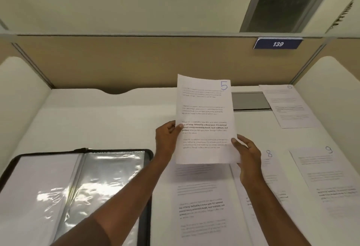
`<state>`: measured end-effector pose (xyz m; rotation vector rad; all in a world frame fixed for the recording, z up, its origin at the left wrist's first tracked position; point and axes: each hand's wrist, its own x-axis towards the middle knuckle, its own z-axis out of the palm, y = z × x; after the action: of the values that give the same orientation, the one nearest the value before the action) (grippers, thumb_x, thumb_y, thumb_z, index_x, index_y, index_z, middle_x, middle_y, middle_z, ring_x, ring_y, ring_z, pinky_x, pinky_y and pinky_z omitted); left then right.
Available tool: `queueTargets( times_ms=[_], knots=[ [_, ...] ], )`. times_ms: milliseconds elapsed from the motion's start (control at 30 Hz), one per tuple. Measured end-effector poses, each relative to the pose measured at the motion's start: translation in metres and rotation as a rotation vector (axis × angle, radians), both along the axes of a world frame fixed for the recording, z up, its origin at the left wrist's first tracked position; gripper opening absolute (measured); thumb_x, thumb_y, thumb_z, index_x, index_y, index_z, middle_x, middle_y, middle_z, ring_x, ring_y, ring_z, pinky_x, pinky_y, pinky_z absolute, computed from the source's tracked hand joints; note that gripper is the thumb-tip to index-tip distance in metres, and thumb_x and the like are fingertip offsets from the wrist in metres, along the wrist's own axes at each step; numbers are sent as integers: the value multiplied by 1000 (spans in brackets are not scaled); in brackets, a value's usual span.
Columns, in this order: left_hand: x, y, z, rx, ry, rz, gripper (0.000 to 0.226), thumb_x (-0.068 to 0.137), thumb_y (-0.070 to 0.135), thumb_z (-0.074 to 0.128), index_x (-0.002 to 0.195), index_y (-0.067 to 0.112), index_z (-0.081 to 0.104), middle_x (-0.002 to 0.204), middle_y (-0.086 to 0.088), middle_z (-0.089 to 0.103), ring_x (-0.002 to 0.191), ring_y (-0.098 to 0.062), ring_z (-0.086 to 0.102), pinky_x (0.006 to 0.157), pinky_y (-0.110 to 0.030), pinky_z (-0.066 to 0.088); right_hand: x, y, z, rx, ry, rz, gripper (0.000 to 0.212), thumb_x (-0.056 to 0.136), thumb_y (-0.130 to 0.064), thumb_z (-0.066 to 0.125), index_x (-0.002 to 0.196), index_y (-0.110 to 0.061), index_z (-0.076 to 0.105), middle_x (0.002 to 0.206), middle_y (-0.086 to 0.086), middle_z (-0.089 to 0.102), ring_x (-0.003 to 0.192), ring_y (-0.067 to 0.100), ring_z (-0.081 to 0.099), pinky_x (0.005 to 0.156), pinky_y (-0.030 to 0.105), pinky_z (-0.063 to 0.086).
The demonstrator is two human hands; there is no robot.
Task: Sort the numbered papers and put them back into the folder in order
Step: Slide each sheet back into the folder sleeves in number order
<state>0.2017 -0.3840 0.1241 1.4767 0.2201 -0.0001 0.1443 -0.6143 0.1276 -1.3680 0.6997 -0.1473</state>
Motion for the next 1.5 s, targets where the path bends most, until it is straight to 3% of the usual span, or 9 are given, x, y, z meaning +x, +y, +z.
queueTargets(
  times_ms=[133,367,633,800,933,1133,1300,1400,1500],
  knots=[
    [-42,45,5,-39,39,-13,5,93,16,72,95,18,76,94,-3,79,89,-27,76,83,-44,62,-27,29,0,-47,109,121,41,80,-39,84,115,-24,70,111,1,75,107,25,69,84,37,52],
    [-117,131,4,-49,72,-9,10,92,13,72,100,18,75,93,-2,79,84,-25,76,74,-36,63,-87,105,3,-33,162,293,17,87,-22,78,97,-9,71,102,10,77,100,35,72,83,45,57],
    [-197,224,-10,-44,111,-25,16,93,14,71,108,13,73,96,-2,79,85,-24,77,69,-31,62,-161,194,-7,-52,170,320,9,88,-12,76,95,-7,74,98,12,78,85,30,73,75,40,56],
    [-245,270,-32,-69,168,-31,15,92,12,71,107,13,73,99,-5,79,87,-24,76,71,-33,62,-206,243,-20,-19,199,326,14,86,-18,78,98,-10,77,96,7,79,97,35,73,88,51,57],
    [-281,299,-51,-29,198,-18,13,92,14,71,105,12,73,99,-4,78,88,-24,76,73,-33,63,-237,273,-32,-33,226,337,10,87,-16,78,95,-10,78,93,4,79,93,34,74,89,49,58],
    [-313,329,-61,44,217,31,34,107,31,46,100,10,71,87,-3,78,78,-21,75,64,-26,58,-276,297,-39,92,347,394,26,85,-13,79,108,-2,74,98,12,78,92,34,75,90,53,59],
    [-310,346,-71,610,-75,-71,6,95,20,69,90,17,70,82,13,71,76,-8,68,66,-18,52,-304,291,-28,289,491,492,38,82,-6,77,116,8,66,109,26,73,103,45,70,88,56,58],
    [-300,348,-61,849,-156,-348,24,88,19,74,74,24,55,74,13,60,68,-7,61,59,-18,47,-319,280,-22,351,568,569,43,81,-5,76,120,8,65,114,28,70,108,47,68,91,55,56],
    [-279,346,-65,994,-350,-608,25,89,23,69,69,14,56,67,2,58,60,-11,56,54,-29,47,-331,265,-21,378,634,664,45,83,-6,77,124,7,64,121,29,68,113,48,65,98,56,52]
  ],
)
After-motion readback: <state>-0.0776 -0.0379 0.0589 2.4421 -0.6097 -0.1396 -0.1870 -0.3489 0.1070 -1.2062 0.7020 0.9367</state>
